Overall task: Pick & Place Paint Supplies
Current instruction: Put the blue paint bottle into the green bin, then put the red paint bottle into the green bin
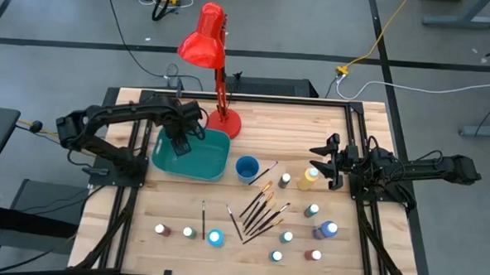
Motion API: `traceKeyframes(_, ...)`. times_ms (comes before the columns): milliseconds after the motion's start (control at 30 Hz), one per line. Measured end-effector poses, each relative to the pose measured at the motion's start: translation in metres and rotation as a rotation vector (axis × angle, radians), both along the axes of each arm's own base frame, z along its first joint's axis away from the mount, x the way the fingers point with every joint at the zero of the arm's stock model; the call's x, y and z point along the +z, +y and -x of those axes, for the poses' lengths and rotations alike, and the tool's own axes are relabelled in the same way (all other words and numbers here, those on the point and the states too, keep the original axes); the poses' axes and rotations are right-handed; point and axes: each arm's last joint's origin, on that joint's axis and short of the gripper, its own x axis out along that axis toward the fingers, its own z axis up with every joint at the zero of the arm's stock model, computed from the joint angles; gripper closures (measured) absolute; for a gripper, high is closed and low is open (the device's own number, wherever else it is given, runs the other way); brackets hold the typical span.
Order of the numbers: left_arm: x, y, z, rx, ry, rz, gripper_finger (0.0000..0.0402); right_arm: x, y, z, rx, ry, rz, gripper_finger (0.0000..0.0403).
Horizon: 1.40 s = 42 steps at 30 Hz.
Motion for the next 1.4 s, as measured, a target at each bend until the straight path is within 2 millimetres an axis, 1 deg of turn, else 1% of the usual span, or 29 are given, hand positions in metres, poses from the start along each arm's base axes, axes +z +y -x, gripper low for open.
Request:
traceKeyframes(67,0.0,0.003,0.002,0.017,0.002,-0.004,0.0263,0.0,0.0,0.0,0.0,0.0,0.0,0.0199)
traceKeyframes(200,0.0,0.007,0.004,0.044,0.001,-0.001,0.0238,0.0,0.0,0.0,0.0,0.0,0.0,0.0199)
traceKeyframes(267,0.0,0.008,0.005,0.047,0.003,-0.002,0.0233,0.0,0.0,0.0,0.0,0.0,0.001,0.0199)
traceKeyframes(700,0.0,0.008,0.007,0.045,0.043,-0.042,0.024,0.0,0.0,0.0,0.0,0.001,0.002,0.0199)
traceKeyframes(800,0.004,0.007,0.009,0.046,0.078,-0.049,0.024,0.0,0.0,0.0,0.0,0.001,0.002,0.0199)
traceKeyframes(933,0.02,0.004,0.006,0.049,0.088,-0.052,0.024,0.0,0.0,0.0,0.0,0.001,0.002,0.0199)
traceKeyframes(1133,0.057,-0.006,-0.004,0.004,-0.014,-0.131,0.024,0.0,0.0,0.0,0.0,0.001,0.002,0.0199)
traceKeyframes(1300,0.087,-0.024,-0.004,0.026,-0.149,-0.172,0.0239,0.0,0.0,0.0,0.0,0.001,0.002,0.0199)
traceKeyframes(1400,0.098,-0.039,-0.001,0.026,-0.231,-0.153,0.0239,0.0,0.0,0.0,0.004,0.0,-0.014,0.0199)
